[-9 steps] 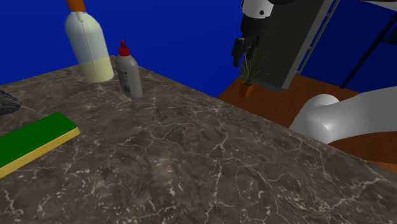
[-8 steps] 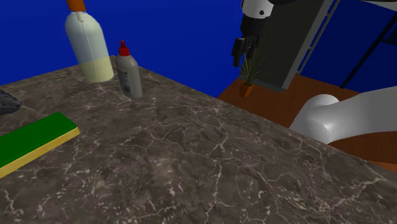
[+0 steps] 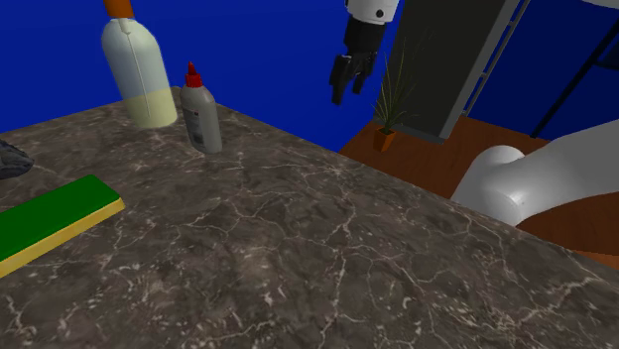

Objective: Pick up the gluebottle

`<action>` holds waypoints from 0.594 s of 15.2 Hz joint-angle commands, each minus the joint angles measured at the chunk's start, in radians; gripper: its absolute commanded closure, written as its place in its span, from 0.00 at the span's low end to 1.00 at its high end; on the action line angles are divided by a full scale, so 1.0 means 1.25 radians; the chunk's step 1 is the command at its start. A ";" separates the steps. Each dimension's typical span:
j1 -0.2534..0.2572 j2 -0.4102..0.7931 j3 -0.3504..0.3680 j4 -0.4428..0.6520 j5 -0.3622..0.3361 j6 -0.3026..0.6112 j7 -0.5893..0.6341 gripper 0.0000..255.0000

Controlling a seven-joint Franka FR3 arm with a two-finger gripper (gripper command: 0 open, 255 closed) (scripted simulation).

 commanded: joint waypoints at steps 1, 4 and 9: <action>0.018 0.022 0.013 0.016 0.027 0.020 0.004 0.00; 0.043 0.061 0.034 0.049 0.062 0.048 0.011 0.00; 0.081 0.128 0.069 0.114 0.115 0.091 0.020 0.00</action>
